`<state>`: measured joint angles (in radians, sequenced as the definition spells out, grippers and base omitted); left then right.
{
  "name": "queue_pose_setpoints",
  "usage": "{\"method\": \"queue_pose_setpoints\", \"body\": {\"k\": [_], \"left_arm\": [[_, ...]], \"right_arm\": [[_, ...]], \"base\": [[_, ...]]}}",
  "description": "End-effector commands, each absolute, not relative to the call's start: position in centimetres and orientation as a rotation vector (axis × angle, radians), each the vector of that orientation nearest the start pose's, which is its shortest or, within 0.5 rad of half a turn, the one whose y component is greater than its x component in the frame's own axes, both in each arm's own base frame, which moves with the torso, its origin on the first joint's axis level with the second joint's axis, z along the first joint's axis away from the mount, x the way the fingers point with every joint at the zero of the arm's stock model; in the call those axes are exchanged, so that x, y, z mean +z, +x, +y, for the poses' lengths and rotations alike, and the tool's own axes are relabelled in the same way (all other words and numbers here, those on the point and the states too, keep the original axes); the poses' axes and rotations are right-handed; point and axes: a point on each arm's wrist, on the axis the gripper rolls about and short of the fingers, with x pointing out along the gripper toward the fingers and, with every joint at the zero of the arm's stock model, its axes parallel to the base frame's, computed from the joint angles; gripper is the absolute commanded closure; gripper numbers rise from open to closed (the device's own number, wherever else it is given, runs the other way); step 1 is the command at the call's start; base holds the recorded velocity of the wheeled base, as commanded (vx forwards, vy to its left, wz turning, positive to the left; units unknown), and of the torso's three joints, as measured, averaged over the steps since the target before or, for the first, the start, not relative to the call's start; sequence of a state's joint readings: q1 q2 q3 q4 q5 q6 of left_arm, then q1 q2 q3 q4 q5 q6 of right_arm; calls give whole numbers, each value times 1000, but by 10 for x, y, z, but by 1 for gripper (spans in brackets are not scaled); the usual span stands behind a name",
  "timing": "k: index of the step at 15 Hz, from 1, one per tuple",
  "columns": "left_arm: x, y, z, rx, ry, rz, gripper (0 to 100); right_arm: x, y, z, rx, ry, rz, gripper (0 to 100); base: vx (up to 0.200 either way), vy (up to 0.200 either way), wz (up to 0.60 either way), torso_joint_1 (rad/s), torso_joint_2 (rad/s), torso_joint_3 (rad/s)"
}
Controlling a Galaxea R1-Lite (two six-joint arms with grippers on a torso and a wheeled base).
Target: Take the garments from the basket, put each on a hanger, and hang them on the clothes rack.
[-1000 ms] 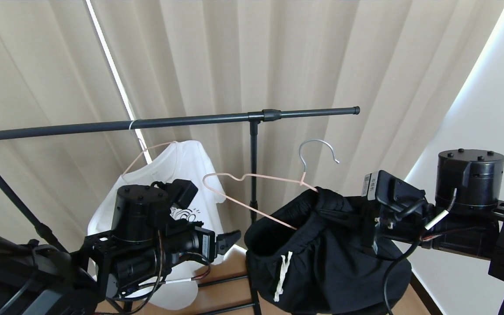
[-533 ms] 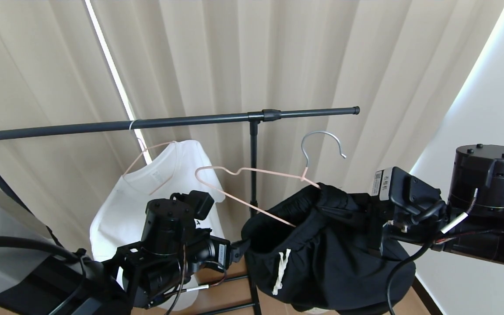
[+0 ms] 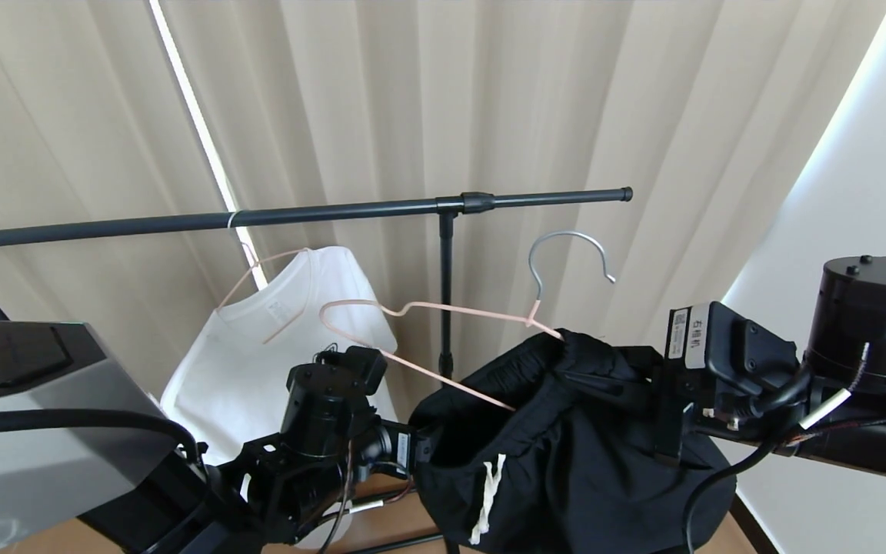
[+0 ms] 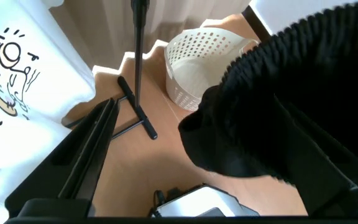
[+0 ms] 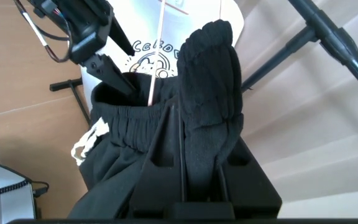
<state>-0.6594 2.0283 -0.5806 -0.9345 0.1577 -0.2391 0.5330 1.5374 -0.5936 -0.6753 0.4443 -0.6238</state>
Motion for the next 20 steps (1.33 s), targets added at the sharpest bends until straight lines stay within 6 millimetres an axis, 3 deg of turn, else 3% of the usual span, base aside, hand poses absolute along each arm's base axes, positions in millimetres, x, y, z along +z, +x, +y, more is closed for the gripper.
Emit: {"method": "queue_pose_setpoints", "body": {"k": [1, 2, 3, 6, 11, 20], "left_arm": [[49, 255, -193, -427, -16, 546, 0], [47, 255, -193, -426, -15, 550, 0], [48, 255, -193, -425, -15, 548, 100], [52, 257, -192, -421, -43, 512, 100], [69, 269, -178, -365, -91, 416, 100], [80, 295, -150, -260, -127, 362, 100]], "right_arm": [[180, 206, 135, 1031, -582, -51, 100], [182, 205, 135, 1027, -582, -59, 100], [181, 204, 134, 1027, -582, -57, 100], [178, 208, 134, 1025, -581, -43, 100], [161, 234, 126, 985, -572, 44, 100], [144, 243, 122, 1047, -547, 48, 100]], "base": [[0, 0, 0, 0, 0, 0], [0, 0, 0, 0, 0, 0], [0, 0, 0, 0, 0, 0], [0, 0, 0, 0, 0, 0], [0, 0, 0, 0, 0, 0], [0, 0, 0, 0, 0, 0]]}}
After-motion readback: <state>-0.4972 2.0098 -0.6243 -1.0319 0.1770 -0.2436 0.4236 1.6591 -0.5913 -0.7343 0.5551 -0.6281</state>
